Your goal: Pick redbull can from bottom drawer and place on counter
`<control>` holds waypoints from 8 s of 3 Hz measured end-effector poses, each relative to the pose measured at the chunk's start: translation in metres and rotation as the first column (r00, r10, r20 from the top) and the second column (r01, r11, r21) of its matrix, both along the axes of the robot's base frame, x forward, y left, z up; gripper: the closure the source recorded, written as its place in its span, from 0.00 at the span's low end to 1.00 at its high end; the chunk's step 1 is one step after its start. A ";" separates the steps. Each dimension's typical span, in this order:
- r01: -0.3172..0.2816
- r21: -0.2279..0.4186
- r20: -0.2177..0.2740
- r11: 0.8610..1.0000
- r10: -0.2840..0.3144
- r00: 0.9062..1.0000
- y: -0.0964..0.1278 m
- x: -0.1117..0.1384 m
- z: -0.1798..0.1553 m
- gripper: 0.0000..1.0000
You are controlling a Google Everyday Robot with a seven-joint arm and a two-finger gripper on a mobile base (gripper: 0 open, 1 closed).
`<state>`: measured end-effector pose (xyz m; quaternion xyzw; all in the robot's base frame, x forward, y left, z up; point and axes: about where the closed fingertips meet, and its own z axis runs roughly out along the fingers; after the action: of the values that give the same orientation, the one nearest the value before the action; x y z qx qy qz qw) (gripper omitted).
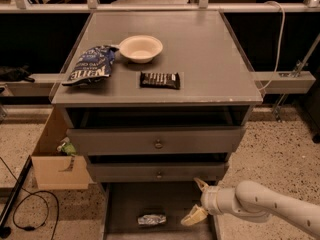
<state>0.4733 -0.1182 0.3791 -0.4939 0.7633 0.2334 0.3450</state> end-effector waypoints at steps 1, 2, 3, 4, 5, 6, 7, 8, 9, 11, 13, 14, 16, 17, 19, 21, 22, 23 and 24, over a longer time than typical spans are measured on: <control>-0.111 0.002 0.025 0.994 0.110 0.994 0.019 0.005 -0.007 0.00; -0.238 0.049 -0.020 0.970 0.240 0.971 0.038 -0.026 -0.046 0.00; -0.247 0.060 -0.027 0.967 0.249 0.968 0.048 -0.022 -0.053 0.00; -0.231 0.073 -0.067 0.970 0.236 0.969 0.053 -0.031 -0.084 0.00; -0.208 0.082 -0.092 0.975 0.215 0.972 0.052 -0.031 -0.111 0.00; -0.194 0.080 -0.103 0.978 0.202 0.974 0.051 -0.026 -0.130 0.00; -0.156 0.103 -0.111 0.982 0.167 0.980 0.058 -0.022 -0.150 0.00; -0.102 0.136 -0.117 0.985 0.118 0.986 0.072 -0.013 -0.173 0.00; -0.105 0.135 -0.117 0.985 0.121 0.986 0.074 -0.013 -0.174 0.00; -0.132 0.135 -0.104 0.982 0.146 0.984 0.086 -0.004 -0.197 0.00; -0.116 0.135 -0.086 0.984 0.128 0.988 0.062 -0.053 -0.224 0.00; -0.182 0.098 -0.111 0.978 0.192 0.975 0.083 -0.019 -0.202 0.00; -0.169 0.093 -0.115 0.981 0.179 0.977 0.090 0.001 -0.213 0.00; -0.136 0.121 -0.138 0.983 0.152 0.979 0.090 -0.019 -0.242 0.00; -0.136 0.125 -0.145 0.983 0.154 0.977 0.094 -0.017 -0.249 0.16; -0.136 0.126 -0.145 0.983 0.154 0.977 0.094 -0.017 -0.249 0.63; -0.136 0.126 -0.145 0.983 0.154 0.977 0.094 -0.017 -0.249 0.86; -0.136 0.126 -0.145 0.983 0.154 0.977 0.094 -0.017 -0.249 1.00; -0.141 0.126 -0.139 0.982 0.159 0.978 0.093 -0.021 -0.244 1.00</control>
Offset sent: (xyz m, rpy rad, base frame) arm -0.0083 0.0552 -0.0579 0.0388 0.0417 0.3312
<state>0.4521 -0.0247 0.1354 -0.5107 0.7325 0.3385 0.2966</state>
